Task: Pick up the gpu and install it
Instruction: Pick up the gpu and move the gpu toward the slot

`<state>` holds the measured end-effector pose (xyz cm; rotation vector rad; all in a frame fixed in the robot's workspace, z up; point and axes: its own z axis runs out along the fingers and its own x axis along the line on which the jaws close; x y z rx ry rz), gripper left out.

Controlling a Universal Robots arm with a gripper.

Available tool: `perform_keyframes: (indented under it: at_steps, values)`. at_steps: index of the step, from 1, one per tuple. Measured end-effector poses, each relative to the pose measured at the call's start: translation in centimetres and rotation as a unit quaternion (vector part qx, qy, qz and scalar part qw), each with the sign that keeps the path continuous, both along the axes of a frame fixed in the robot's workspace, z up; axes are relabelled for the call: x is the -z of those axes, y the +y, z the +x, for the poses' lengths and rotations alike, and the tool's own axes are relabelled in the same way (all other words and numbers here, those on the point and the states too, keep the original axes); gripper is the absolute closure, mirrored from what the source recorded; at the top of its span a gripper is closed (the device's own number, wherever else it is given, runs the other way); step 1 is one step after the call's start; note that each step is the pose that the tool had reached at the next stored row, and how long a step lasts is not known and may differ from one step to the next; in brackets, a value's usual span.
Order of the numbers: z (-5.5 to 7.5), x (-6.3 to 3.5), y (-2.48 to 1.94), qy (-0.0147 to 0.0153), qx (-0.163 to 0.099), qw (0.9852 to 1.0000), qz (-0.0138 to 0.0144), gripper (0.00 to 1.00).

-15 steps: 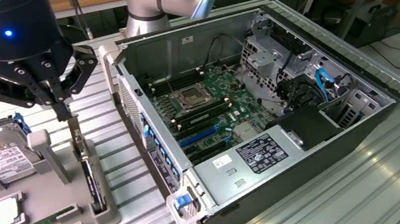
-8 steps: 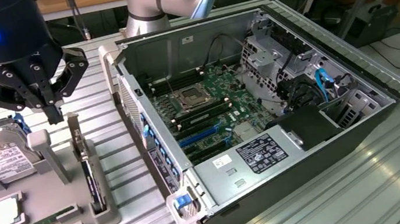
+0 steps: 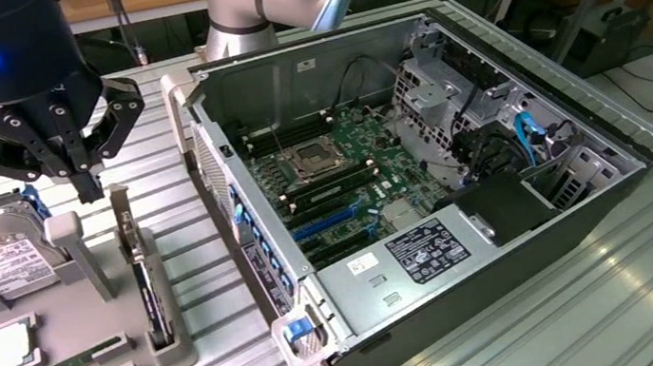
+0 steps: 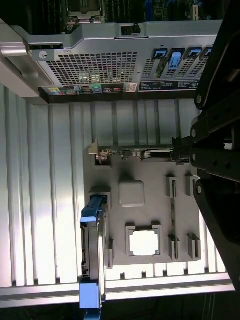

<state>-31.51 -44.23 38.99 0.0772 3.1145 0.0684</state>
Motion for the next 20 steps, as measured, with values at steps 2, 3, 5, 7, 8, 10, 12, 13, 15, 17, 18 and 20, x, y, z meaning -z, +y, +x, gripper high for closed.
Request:
perform_keyframes:
  at_steps: [2,3,5,7,8,10,12,13,15,17,18,20]
  values:
    - [0.00,0.00,0.00,0.0000,0.000,1.0000,0.0000,0.89]
    - [0.00,0.00,0.00,0.0000,0.000,1.0000,0.0000,0.89]
    - [0.00,0.00,0.00,0.0000,0.000,1.0000,0.0000,0.76]
    - [0.00,0.00,0.00,0.0000,0.000,1.0000,0.0000,0.71]
    - [0.00,0.00,0.00,0.0000,0.000,1.0000,0.0000,0.64]
    - [0.00,0.00,0.00,0.0000,0.000,1.0000,0.0000,0.52]
    - [0.00,0.00,0.00,0.0000,0.000,1.0000,0.0000,0.46]
    - [0.00,0.00,0.00,0.0000,0.000,1.0000,0.0000,0.40]
    - [0.00,0.00,0.00,0.0000,0.000,1.0000,0.0000,0.40]
    - [0.00,0.03,0.01,0.0000,-0.001,1.0000,0.0000,0.28]
    - [0.00,0.06,0.02,-0.0001,-0.002,1.0000,0.0001,0.28]
    - [-0.01,0.24,0.02,0.0004,-0.005,1.0000,0.0000,0.28]
